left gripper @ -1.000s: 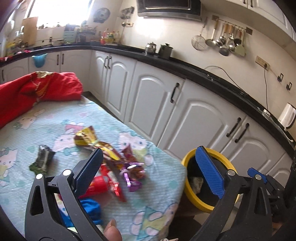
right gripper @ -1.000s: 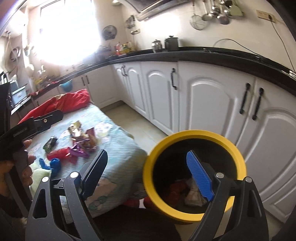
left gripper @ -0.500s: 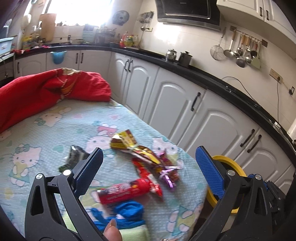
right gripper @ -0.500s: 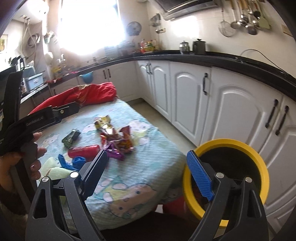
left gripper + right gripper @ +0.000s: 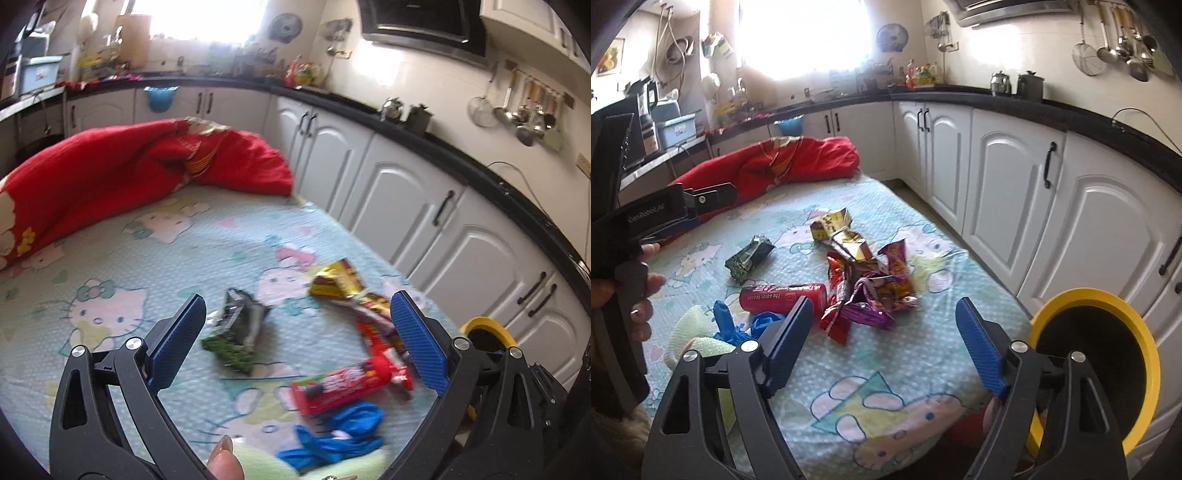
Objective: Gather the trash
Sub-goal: 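Move both open tools back over the bed toward the candy wrappers, then grasp the black green-pea snack bag with the left tool while the right tool grasps the purple wrapper, then carry the pea bag and purple wrapper over the yellow-rimmed bin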
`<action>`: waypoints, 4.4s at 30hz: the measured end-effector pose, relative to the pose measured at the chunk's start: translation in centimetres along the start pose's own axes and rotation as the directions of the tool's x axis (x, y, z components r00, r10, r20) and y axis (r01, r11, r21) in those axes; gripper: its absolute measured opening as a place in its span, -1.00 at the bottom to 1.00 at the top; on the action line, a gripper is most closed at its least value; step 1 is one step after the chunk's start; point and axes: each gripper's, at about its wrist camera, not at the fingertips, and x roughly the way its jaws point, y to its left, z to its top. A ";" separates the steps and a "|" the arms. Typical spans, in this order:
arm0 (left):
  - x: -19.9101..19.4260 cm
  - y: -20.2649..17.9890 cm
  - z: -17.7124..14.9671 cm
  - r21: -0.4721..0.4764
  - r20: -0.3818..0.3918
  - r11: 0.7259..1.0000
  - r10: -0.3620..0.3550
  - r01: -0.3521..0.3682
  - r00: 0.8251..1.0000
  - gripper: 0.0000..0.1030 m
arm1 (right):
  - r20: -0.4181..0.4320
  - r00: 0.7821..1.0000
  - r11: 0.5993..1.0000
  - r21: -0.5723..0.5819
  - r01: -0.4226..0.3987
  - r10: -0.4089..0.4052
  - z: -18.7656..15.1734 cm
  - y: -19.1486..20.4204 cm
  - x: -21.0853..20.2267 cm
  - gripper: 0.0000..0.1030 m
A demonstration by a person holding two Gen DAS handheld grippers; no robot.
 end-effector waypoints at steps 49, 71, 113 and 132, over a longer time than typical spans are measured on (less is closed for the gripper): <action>2.8 2.6 -1.2 0.043 -0.161 0.999 -0.007 0.014 0.987 -0.47 | -0.041 0.999 0.998 0.060 -0.031 0.034 -1.4 -2.7 -0.6 -0.61; 0.2 -7.8 -1.4 0.168 -0.112 0.968 -0.169 0.186 0.979 -0.47 | 0.039 0.998 0.993 0.111 0.036 -0.041 -0.7 -7.5 -5.8 -0.61; 1.4 -22.4 -4.9 0.301 -0.201 0.864 -0.356 0.403 0.913 -0.47 | 0.022 0.967 0.934 0.266 0.239 -0.254 -5.1 -18.5 -11.4 -0.61; 2.8 -26.9 -7.4 0.336 -0.269 0.820 -0.388 0.463 0.882 -0.47 | -0.012 0.953 0.900 0.324 0.291 -0.303 -7.4 -22.1 -11.9 -0.61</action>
